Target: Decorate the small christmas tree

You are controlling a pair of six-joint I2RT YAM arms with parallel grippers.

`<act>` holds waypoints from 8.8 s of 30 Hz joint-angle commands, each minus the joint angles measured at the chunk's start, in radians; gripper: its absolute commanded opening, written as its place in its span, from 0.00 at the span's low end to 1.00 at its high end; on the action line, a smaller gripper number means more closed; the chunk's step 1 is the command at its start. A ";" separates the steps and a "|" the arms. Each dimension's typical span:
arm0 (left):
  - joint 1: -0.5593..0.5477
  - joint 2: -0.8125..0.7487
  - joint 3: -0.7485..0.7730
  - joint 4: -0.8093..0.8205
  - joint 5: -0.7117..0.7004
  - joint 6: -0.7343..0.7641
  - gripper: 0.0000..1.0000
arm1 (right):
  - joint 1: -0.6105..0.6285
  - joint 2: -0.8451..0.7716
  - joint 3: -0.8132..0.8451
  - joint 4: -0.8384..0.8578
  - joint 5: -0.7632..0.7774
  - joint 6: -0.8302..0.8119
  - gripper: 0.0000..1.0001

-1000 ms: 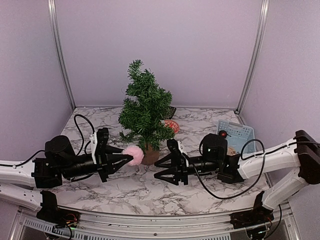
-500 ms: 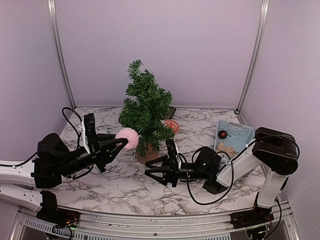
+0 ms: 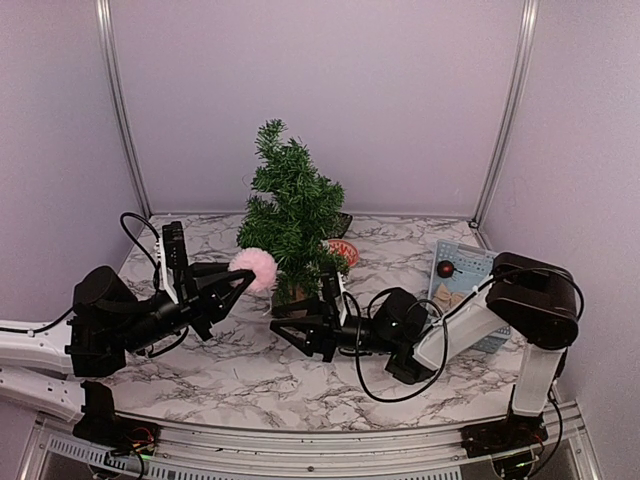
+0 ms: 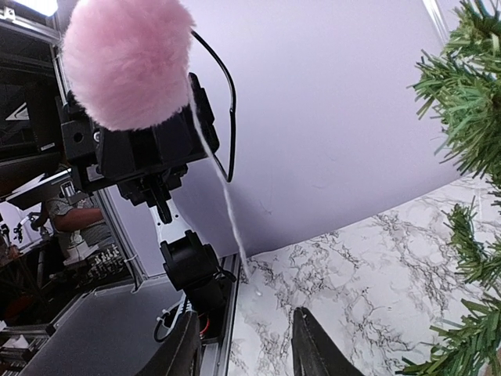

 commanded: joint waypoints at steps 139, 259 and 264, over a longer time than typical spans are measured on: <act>0.042 0.492 -0.186 0.448 -0.453 -0.212 0.00 | 0.143 -0.116 0.399 -1.125 0.638 -0.172 0.00; 0.365 0.816 -0.119 0.416 0.054 -0.685 0.38 | -0.360 -0.216 -0.103 -0.685 0.120 0.098 0.41; 0.365 0.887 -0.119 0.508 0.090 -0.718 0.31 | -0.361 -0.110 -0.012 -0.669 0.090 0.089 0.38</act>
